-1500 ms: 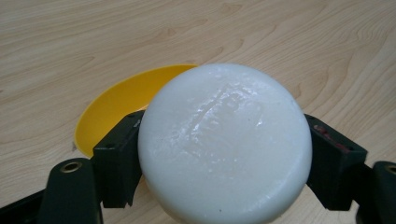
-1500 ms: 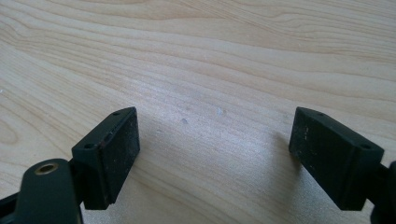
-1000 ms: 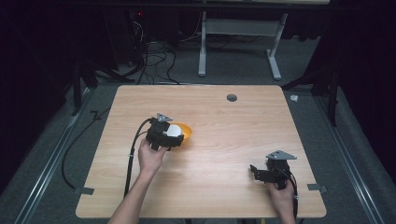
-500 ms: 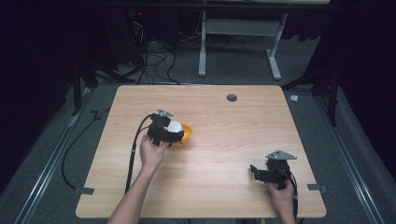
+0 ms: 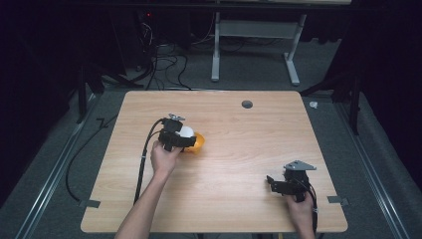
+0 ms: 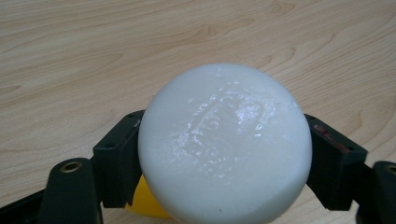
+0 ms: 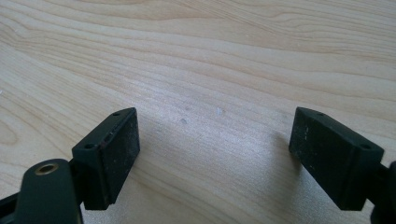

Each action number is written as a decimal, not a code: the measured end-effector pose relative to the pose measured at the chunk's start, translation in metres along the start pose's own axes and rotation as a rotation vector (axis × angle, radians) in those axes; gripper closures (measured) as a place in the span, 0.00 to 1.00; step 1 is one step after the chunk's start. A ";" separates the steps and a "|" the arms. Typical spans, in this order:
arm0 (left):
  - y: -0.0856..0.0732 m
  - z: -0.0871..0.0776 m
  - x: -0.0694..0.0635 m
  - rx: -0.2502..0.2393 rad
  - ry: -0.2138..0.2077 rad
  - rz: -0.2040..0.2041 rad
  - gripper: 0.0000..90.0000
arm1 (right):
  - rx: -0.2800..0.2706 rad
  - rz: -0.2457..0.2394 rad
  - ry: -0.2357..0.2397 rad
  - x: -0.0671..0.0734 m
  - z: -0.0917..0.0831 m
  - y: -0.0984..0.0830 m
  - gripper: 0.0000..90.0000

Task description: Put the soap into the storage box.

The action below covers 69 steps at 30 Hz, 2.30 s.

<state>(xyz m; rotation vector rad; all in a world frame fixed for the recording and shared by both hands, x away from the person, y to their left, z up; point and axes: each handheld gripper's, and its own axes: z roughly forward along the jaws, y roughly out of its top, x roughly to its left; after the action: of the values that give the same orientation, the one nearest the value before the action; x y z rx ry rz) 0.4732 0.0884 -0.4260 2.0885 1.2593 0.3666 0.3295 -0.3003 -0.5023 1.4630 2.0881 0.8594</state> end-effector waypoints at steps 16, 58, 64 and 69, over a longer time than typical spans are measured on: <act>-0.002 0.020 0.002 0.048 0.034 -0.019 0.27 | 0.000 0.000 -0.001 0.000 0.000 0.000 0.19; -0.002 0.019 0.000 0.032 0.041 -0.004 0.24 | 0.001 -0.007 0.002 0.000 0.000 0.000 0.19; -0.001 0.011 -0.001 0.011 0.032 0.002 0.23 | 0.000 -0.012 0.003 0.000 0.000 0.000 0.19; -0.001 0.004 -0.003 -0.008 0.047 0.019 0.22 | 0.000 -0.011 0.004 0.000 0.000 0.000 0.19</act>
<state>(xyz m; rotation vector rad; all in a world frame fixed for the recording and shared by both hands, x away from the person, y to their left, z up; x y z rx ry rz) 0.4733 0.0846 -0.4292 2.0974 1.2641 0.4302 0.3295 -0.3006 -0.5024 1.4496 2.0969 0.8595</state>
